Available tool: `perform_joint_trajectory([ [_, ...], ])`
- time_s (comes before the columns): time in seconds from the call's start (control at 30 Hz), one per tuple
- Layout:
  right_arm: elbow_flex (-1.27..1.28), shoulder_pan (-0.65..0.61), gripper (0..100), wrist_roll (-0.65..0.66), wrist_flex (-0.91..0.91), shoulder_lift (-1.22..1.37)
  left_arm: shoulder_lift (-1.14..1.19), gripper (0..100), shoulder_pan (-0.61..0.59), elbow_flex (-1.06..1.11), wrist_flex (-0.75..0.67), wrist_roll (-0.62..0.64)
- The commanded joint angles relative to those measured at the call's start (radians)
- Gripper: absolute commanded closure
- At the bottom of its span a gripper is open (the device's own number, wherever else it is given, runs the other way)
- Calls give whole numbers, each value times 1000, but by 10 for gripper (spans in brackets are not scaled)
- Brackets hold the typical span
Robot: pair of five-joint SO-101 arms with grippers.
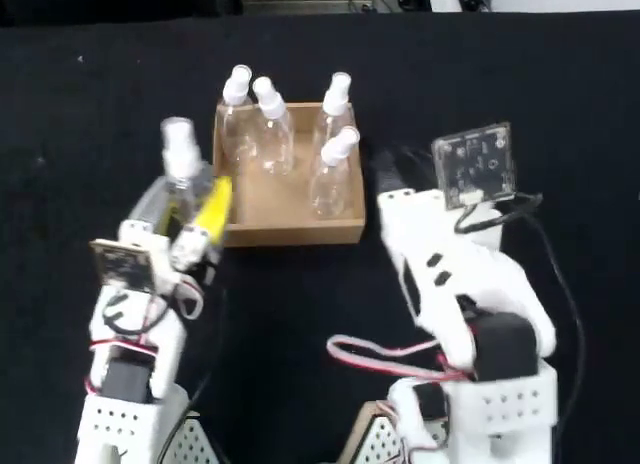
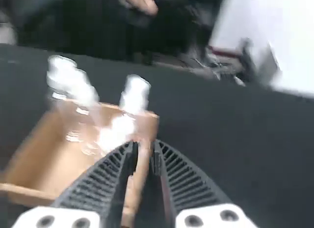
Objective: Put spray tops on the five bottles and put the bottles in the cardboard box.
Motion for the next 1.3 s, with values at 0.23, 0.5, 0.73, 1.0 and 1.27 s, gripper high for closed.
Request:
perform_joint_trajectory([
  [0.23,429,104,962,-144,-210,-140,3,967,-308,-71,0,9],
  [0.5,565,103,962,-152,-224,-295,227,967,-311,-254,-115,3],
  [0.73,682,103,962,-152,-279,-427,729,967,-496,-357,-437,3],
  [1.0,737,98,962,-152,-270,-542,1073,966,-725,-340,-713,3],
  [1.27,759,97,962,-152,-269,-587,1310,966,-849,-392,-726,3],
])
